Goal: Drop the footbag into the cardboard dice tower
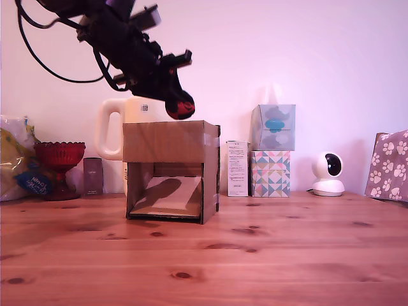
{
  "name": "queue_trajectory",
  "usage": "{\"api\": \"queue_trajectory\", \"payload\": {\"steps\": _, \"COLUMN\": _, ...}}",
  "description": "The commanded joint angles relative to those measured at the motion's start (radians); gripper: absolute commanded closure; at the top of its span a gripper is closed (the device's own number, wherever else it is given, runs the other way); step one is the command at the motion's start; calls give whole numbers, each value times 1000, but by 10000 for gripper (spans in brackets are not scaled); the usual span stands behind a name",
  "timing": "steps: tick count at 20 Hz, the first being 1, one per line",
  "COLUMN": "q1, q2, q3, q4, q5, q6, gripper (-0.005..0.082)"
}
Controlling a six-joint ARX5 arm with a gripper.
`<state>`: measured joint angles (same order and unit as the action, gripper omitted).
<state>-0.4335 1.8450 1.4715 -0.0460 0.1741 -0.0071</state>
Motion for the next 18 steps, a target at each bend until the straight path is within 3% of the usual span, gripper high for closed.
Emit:
{"api": "queue_trajectory", "payload": {"steps": 1, "q1": 3, "q2": 14, "q3": 19, "q4": 13, "q5": -1, "q6": 17, "gripper": 637}}
{"api": "queue_trajectory", "payload": {"steps": 2, "q1": 5, "q2": 14, "q3": 21, "q4": 14, "q5": -1, "q6": 29, "gripper": 601}}
{"api": "queue_trajectory", "payload": {"steps": 3, "q1": 6, "q2": 14, "q3": 23, "q4": 14, "q5": 1, "q6": 47, "gripper": 473}}
{"api": "queue_trajectory", "payload": {"steps": 5, "q1": 6, "q2": 14, "q3": 32, "q4": -1, "q5": -2, "q6": 58, "gripper": 61}}
{"api": "queue_trajectory", "payload": {"steps": 6, "q1": 6, "q2": 13, "q3": 49, "q4": -39, "q5": -3, "q6": 62, "gripper": -29}}
{"api": "queue_trajectory", "payload": {"steps": 11, "q1": 5, "q2": -1, "q3": 89, "q4": -169, "q5": -14, "q6": 64, "gripper": 58}}
{"api": "queue_trajectory", "payload": {"steps": 13, "q1": 5, "q2": -22, "q3": 89, "q4": -260, "q5": -6, "q6": 69, "gripper": 294}}
{"api": "queue_trajectory", "payload": {"steps": 15, "q1": 5, "q2": -46, "q3": 88, "q4": -348, "q5": 36, "q6": 72, "gripper": 692}}
{"api": "queue_trajectory", "payload": {"steps": 16, "q1": 5, "q2": -53, "q3": 88, "q4": -372, "q5": 59, "q6": 79, "gripper": 798}}
{"api": "queue_trajectory", "payload": {"steps": 18, "q1": 5, "q2": -74, "q3": 72, "q4": -368, "q5": 73, "q6": 79, "gripper": 794}}
